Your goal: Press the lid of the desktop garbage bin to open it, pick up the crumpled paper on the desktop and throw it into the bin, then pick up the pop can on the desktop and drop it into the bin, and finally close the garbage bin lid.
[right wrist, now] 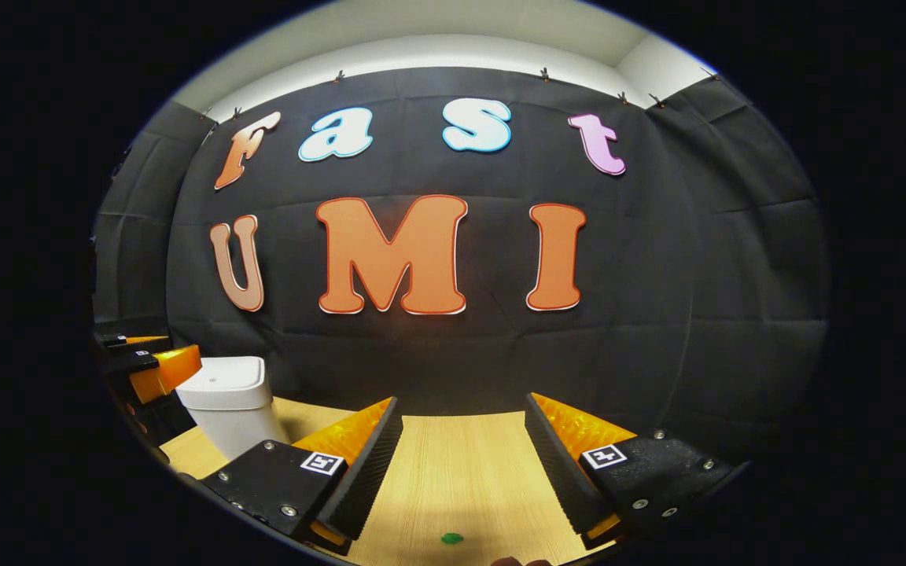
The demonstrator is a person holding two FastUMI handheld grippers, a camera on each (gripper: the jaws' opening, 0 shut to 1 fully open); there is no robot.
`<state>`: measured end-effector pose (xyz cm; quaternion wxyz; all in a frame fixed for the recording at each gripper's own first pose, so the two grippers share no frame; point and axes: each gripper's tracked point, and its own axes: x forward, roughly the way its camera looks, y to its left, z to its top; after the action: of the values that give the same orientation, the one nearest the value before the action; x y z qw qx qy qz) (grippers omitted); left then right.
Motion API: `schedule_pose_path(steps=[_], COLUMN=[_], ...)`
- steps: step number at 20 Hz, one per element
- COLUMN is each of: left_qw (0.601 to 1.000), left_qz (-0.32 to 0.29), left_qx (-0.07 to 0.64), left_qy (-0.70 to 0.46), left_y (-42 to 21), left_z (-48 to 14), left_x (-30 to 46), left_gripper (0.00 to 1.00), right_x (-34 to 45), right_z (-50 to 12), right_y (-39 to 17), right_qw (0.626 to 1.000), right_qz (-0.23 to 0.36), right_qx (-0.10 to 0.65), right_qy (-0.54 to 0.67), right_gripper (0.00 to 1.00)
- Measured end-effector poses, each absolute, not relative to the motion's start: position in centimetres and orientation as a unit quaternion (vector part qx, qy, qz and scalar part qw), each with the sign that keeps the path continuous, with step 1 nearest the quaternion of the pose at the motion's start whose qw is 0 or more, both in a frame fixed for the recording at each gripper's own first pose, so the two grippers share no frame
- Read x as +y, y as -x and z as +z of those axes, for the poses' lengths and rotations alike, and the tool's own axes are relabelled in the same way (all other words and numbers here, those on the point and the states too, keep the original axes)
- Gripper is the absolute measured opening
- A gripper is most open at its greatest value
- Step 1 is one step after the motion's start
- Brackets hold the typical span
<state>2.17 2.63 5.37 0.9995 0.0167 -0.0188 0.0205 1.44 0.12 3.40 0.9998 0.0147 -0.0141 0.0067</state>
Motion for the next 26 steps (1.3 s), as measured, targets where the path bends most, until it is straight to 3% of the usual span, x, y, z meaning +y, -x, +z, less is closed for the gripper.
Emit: schedule_pose_path(steps=[2,5,11,16,26], left_qw=[0.999,0.998,0.997,0.995,0.993], left_qz=[0.030,0.052,0.083,0.094,0.080], left_qx=[-0.016,-0.016,-0.005,-0.003,0.082], left_qy=[-0.013,-0.009,-0.010,-0.017,-0.029], left_y=[-2.3,-2.4,-3.1,-3.3,-6.6], left_z=[5.1,5.3,5.3,6.7,6.0], left_x=[3.3,4.6,7.6,10.5,16.0], left_gripper=[0.63,0.30,0.02,0.00,0.00], right_x=[0.4,0.8,1.1,2.2,5.0], right_z=[3.3,3.4,2.9,2.9,2.5], right_y=[-1.8,-2.2,-3.3,-3.8,-3.8], right_qw=[1.000,1.000,1.000,0.999,0.998], right_qz=[0.011,0.017,0.022,0.033,0.061], right_qx=[-0.013,-0.012,-0.005,-0.001,0.008], right_qy=[-0.014,-0.010,-0.015,-0.005,-0.008], right_gripper=[0.94,0.94,0.94,0.94,0.94])
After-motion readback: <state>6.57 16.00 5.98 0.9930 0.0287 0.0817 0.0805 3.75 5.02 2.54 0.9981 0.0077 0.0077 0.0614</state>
